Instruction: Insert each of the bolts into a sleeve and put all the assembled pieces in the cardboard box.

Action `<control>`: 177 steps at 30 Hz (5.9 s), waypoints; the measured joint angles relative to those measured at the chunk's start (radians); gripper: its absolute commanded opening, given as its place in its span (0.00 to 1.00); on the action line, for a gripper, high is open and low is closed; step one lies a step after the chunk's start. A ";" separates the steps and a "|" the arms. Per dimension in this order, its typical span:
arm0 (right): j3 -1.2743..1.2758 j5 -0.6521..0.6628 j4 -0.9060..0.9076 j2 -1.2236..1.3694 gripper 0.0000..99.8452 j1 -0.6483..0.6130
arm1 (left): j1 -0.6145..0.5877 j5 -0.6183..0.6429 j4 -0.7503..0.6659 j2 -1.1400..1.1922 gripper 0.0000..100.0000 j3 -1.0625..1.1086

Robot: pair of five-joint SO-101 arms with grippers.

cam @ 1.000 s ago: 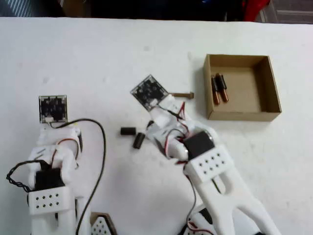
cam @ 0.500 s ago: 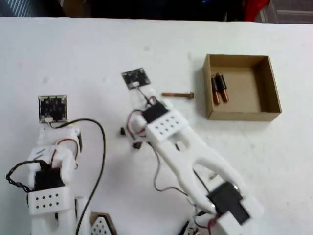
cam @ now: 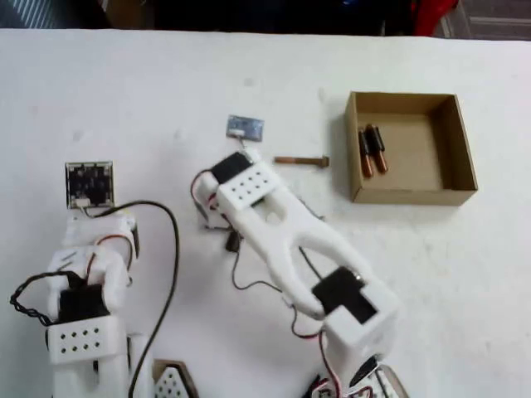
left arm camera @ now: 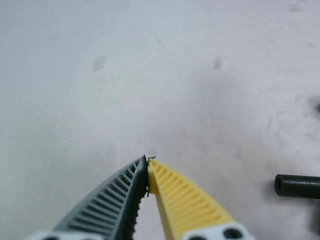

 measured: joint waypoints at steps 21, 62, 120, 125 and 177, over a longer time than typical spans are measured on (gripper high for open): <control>-0.084 -0.100 -0.006 0.222 0.08 0.028 | 0.000 0.000 0.000 0.000 0.04 0.000; -0.160 0.657 0.276 -0.281 0.02 0.203 | 0.000 -0.048 0.000 0.000 0.04 0.000; 1.056 1.094 -0.287 -1.551 0.02 0.614 | 0.635 -0.167 0.532 0.993 0.04 -0.930; 1.103 1.094 -0.305 -1.628 0.02 0.671 | 0.644 -0.166 0.634 1.191 0.04 -1.132; 1.364 0.959 -0.261 -2.055 0.02 0.555 | 0.675 0.124 0.859 2.168 0.15 -2.116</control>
